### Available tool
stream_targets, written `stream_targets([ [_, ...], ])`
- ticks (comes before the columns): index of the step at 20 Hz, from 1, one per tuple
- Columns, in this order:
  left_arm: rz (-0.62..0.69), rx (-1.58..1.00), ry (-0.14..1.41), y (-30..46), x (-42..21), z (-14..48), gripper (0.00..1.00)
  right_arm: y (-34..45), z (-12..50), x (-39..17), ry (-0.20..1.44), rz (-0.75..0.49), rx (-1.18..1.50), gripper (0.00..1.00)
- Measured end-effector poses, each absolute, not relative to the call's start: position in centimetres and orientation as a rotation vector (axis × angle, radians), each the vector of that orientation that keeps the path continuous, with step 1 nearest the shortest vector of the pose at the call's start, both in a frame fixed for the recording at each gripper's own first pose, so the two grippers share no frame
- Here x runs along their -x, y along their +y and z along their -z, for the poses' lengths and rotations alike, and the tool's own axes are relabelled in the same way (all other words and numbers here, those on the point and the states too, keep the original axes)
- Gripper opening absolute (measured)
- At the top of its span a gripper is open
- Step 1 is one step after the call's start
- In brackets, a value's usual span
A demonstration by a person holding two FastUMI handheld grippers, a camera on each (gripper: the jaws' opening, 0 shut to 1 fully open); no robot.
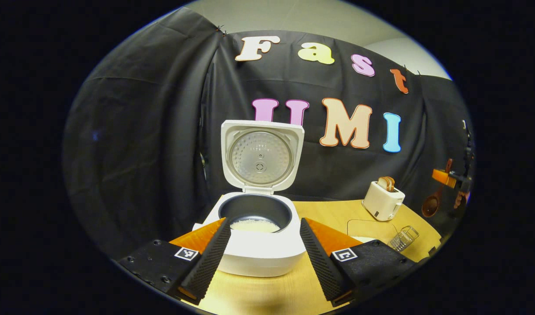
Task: Close the left gripper, press the button to open the rice cooker; take a wooden spoon from the chopstick holder with the right hand, scoop a spoonful of rice and pour it into the rice cooker, then put the wooden spoon back into the chopstick holder.
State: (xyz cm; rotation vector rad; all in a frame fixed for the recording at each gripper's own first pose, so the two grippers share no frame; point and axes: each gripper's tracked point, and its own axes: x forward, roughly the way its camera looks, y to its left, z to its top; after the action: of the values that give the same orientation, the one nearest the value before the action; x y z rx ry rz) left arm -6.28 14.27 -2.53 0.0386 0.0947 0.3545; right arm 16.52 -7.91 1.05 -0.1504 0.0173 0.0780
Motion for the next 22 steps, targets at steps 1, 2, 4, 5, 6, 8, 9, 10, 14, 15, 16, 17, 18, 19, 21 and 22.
stream_targets([
  [1, -0.367, -0.036, 0.093, 14.1, 6.6, 2.5, 0.94, -8.6, 0.4, -16.8, 0.032, -0.075, 0.142, 0.21],
  [2, -0.377, -0.03, 0.092, 14.0, 7.0, 2.5, 0.95, -9.0, 1.5, -17.0, 0.043, -0.073, 0.142, 0.21],
  [4, -0.399, -0.015, 0.09, 14.0, 7.6, 2.3, 0.94, -9.7, 3.9, -17.6, 0.076, -0.08, 0.134, 0.21],
  [5, -0.41, -0.012, 0.086, 14.0, 8.0, 2.2, 0.94, -9.7, 5.1, -17.6, 0.093, -0.089, 0.124, 0.21],
  [6, -0.421, -0.011, 0.08, 14.1, 8.3, 1.9, 0.94, -9.8, 6.1, -17.8, 0.106, -0.093, 0.112, 0.22],
  [8, -0.439, -0.01, 0.076, 14.2, 8.5, 1.7, 0.94, -10.4, 7.4, -18.8, 0.11, -0.08, 0.11, 0.22],
  [9, -0.441, -0.002, 0.075, 14.0, 8.5, 1.7, 0.95, -10.6, 8.0, -19.2, 0.109, -0.071, 0.109, 0.21],
  [10, -0.435, 0.008, 0.072, 13.6, 8.4, 1.7, 0.94, -10.7, 8.7, -19.3, 0.11, -0.069, 0.103, 0.21],
  [14, -0.419, 0.011, 0.076, 12.6, 7.8, 2.0, 0.94, -10.3, 11.7, -20.0, 0.148, -0.099, 0.064, 0.22],
  [15, -0.414, 0.007, 0.078, 12.5, 7.6, 2.0, 0.94, -10.4, 12.6, -20.1, 0.163, -0.098, 0.063, 0.22],
  [16, -0.406, 0.003, 0.08, 12.3, 7.3, 1.9, 0.94, -10.5, 13.2, -20.3, 0.173, -0.097, 0.064, 0.22],
  [17, -0.4, 0.001, 0.084, 12.2, 7.1, 1.9, 0.94, -10.6, 13.6, -20.2, 0.176, -0.093, 0.066, 0.22],
  [18, -0.395, -0.001, 0.086, 12.1, 6.9, 2.0, 0.94, -10.8, 13.8, -20.2, 0.181, -0.09, 0.066, 0.23],
  [19, -0.391, -0.003, 0.087, 12.1, 6.8, 2.0, 0.94, -10.9, 14.1, -20.1, 0.189, -0.086, 0.069, 0.24],
  [21, -0.377, -0.007, 0.084, 12.0, 6.3, 1.5, 0.94, -11.6, 14.6, -19.8, 0.208, -0.073, 0.07, 0.26],
  [22, -0.37, -0.01, 0.083, 12.1, 6.1, 1.5, 0.94, -11.9, 14.3, -19.6, 0.208, -0.062, 0.063, 0.27],
])
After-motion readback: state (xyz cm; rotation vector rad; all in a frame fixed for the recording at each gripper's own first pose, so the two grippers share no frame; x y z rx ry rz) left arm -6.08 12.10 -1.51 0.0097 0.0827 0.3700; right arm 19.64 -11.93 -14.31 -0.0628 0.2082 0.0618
